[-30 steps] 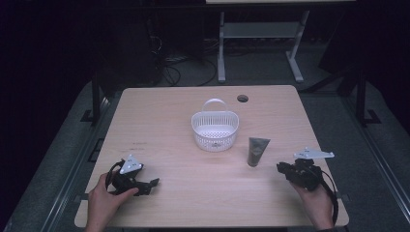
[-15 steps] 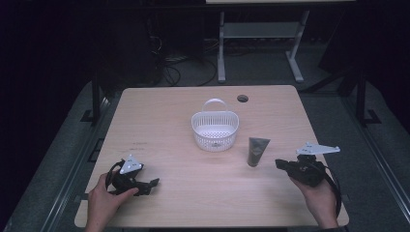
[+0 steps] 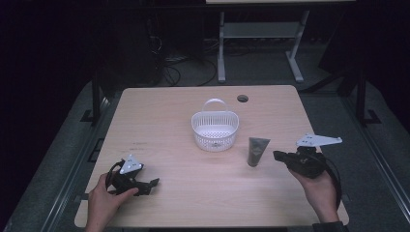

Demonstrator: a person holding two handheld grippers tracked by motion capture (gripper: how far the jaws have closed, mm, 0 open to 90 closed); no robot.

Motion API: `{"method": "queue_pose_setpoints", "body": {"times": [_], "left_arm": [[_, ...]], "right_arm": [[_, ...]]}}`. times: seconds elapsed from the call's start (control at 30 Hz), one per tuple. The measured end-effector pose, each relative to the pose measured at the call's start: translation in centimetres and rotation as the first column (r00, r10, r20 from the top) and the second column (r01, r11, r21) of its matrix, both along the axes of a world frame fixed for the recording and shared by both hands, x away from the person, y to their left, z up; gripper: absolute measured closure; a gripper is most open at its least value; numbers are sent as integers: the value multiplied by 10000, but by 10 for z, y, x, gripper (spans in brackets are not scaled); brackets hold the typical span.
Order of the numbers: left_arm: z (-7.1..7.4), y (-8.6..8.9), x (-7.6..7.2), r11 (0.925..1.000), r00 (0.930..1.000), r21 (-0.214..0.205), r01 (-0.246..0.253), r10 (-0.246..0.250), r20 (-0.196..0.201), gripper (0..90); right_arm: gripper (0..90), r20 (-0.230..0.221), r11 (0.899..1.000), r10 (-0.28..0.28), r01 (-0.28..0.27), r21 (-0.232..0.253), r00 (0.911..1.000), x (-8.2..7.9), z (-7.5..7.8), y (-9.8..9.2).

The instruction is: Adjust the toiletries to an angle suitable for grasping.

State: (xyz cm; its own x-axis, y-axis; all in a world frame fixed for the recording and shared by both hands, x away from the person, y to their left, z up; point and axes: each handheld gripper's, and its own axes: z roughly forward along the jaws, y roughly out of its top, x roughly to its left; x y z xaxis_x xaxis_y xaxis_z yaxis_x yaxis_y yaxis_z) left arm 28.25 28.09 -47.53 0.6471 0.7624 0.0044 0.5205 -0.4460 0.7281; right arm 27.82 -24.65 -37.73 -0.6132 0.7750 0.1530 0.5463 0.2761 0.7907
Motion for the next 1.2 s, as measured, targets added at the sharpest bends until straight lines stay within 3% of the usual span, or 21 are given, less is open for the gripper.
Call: {"method": "queue_pose_setpoints", "body": {"times": [0.53, 1.2], "left_arm": [[0, 0, 0, 10000, 10000, -35, -20, 21, 8, 130], [0, 0, 0, 10000, 10000, 11, 1, -1, 17, 130]], "right_arm": [[898, 283, 9999, 123, -123, 6, 9995, 17, 20, 10], [898, 115, 9998, -97, 98, -145, 9999, 39, 14, 15]]}}
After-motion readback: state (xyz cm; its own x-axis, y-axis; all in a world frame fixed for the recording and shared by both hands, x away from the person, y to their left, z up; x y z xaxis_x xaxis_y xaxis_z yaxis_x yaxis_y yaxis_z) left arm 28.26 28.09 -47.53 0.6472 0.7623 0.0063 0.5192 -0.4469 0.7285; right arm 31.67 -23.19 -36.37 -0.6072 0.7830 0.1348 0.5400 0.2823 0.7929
